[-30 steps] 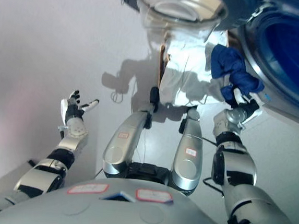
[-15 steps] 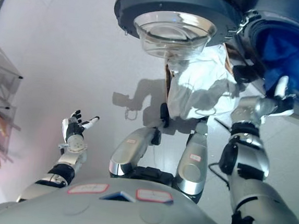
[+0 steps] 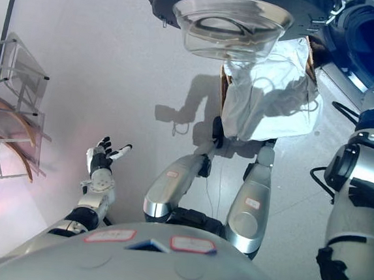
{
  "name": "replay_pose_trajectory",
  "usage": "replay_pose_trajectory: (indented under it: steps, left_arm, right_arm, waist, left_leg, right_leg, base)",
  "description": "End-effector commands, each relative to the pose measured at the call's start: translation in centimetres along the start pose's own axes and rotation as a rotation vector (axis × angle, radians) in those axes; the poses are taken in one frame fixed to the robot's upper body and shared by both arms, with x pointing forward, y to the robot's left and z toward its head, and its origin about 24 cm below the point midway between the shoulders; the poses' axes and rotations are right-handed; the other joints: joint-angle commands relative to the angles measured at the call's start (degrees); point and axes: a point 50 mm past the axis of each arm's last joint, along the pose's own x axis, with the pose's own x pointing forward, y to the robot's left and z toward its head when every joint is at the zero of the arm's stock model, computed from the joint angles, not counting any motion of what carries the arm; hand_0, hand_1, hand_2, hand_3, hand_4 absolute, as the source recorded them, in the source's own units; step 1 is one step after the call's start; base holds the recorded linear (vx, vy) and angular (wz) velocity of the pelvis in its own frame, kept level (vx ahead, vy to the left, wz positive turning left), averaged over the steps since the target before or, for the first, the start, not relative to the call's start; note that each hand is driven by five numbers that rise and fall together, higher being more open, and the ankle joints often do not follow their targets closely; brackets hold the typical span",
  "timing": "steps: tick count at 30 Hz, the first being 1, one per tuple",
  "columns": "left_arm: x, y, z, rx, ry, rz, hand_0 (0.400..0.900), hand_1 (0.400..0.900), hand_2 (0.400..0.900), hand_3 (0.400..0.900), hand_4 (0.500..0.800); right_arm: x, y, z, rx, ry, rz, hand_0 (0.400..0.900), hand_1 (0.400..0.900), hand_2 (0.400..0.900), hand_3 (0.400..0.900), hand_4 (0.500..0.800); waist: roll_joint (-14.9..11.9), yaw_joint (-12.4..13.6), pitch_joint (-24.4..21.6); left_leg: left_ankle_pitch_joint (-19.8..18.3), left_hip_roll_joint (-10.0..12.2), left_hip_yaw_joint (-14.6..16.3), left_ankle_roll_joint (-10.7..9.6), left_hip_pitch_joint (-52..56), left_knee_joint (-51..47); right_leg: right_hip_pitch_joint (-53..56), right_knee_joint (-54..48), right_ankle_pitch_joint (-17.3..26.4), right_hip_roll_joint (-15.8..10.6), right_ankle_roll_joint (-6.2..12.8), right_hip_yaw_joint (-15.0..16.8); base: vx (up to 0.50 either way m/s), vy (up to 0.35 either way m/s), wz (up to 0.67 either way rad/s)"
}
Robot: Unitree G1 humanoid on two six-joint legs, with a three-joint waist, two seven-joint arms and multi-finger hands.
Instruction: Put the clothes in the basket into the washing machine.
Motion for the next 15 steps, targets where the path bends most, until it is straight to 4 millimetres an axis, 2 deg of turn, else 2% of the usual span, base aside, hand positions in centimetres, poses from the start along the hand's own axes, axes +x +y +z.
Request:
replay_pose_trajectory:
  steps: [1,3,7,8,10,11,13,14,15]
  left_arm:
    - [0.1,1.8,-1.6,0.031,0.051,0.070,0.900,0.900,0.900,0.900,0.800]
    - [0.1,1.5,-1.4,0.023,0.050,0.062,0.900,0.900,0.900,0.900,0.800]
    - [0.4,1.3,-0.8,0.035,0.032,0.057,0.900,0.900,0.900,0.900,0.800]
    - [0.4,1.3,-0.8,0.037,0.032,0.058,0.900,0.900,0.900,0.900,0.800]
    - [0.4,1.0,-0.8,0.045,0.037,0.051,0.900,0.900,0.900,0.900,0.800]
    - [0.4,1.1,-0.9,0.056,0.046,0.051,0.900,0.900,0.900,0.900,0.800]
    - [0.5,1.2,-1.1,0.068,0.064,0.054,0.900,0.900,0.900,0.900,0.800]
    - [0.6,1.2,-1.1,0.069,0.064,0.054,0.900,0.900,0.900,0.900,0.800]
    - [0.6,1.2,-1.2,0.061,0.075,0.057,0.900,0.900,0.900,0.900,0.800]
  right_arm:
    - [0.6,0.7,2.7,-0.011,-0.101,0.045,0.900,0.900,0.900,0.900,0.800]
    - [0.5,0.4,1.7,-0.028,-0.077,0.043,0.900,0.900,0.900,0.900,0.800]
    - [0.7,-1.8,-1.3,-0.129,0.013,0.019,0.900,0.900,0.900,0.900,0.800]
    - [0.7,-1.8,-1.3,-0.129,0.014,0.019,0.900,0.900,0.900,0.900,0.800]
    - [-0.1,-4.4,-5.4,-0.229,0.111,0.004,0.900,0.900,0.900,0.900,0.800]
    - [-0.4,-5.0,-6.4,-0.246,0.140,0.009,0.900,0.900,0.900,0.900,0.800]
    - [-1.2,-8.0,-9.2,-0.326,0.219,-0.017,0.900,0.900,0.900,0.900,0.800]
    - [-1.2,-8.1,-9.3,-0.325,0.220,-0.017,0.900,0.900,0.900,0.900,0.800]
    - [-2.4,-10.7,-11.8,-0.386,0.294,-0.021,0.900,0.900,0.900,0.900,0.800]
  waist:
    - [0.64,0.19,-1.14]
    - [0.70,0.03,-1.14]
    - [0.35,-0.38,-1.11]
    - [0.29,-0.34,-1.16]
    - [-0.51,-0.93,-1.05]
    - [-0.71,-1.07,-1.03]
    - [-1.72,-1.51,-1.18]
    - [-1.72,-1.50,-1.12]
    - [-2.88,-1.97,-1.45]
  left_leg:
    - [3.19,-1.59,-4.39,-3.77,-1.07,-1.73]
    - [3.50,-1.42,-4.25,-3.70,-1.04,-1.80]
    - [3.21,-1.39,-4.33,-3.63,-0.34,-1.70]
    - [3.27,-1.35,-4.34,-3.64,-0.34,-1.73]
    - [2.60,-1.29,-4.30,-3.50,0.58,-1.46]
    - [2.85,-1.15,-4.27,-3.44,0.55,-1.30]
    - [1.97,-1.04,-4.55,-3.37,1.79,-0.76]
    - [2.27,-0.98,-4.55,-3.36,1.63,-0.67]
    - [1.77,-0.73,-4.72,-3.31,2.70,-0.42]
  right_leg:
    - [-1.28,12.33,-8.72,2.09,0.03,-1.71]
    - [-1.29,12.22,-8.22,2.19,-0.04,-1.71]
    - [-0.24,12.06,-8.58,2.17,-0.13,-1.84]
    - [-0.17,11.87,-8.42,2.22,-0.15,-1.86]
    - [1.13,11.94,-9.15,2.39,-0.24,-1.85]
    - [1.32,11.70,-8.61,2.55,-0.31,-1.94]
    - [2.93,11.77,-9.18,2.53,-0.29,-2.05]
    - [2.95,11.47,-8.65,2.60,-0.33,-2.10]
    - [4.80,10.91,-8.79,2.62,-0.31,-2.33]
  base:
    - [0.02,0.013,-0.03]
    - [0.00,0.000,0.00]
    - [0.00,0.000,0.00]
    - [0.00,0.000,0.00]
    - [0.00,-0.019,-0.01]
    - [0.00,-0.041,0.00]
    - [0.01,-0.037,0.01]
    - [0.03,-0.071,0.05]
    - [0.01,-0.079,0.04]
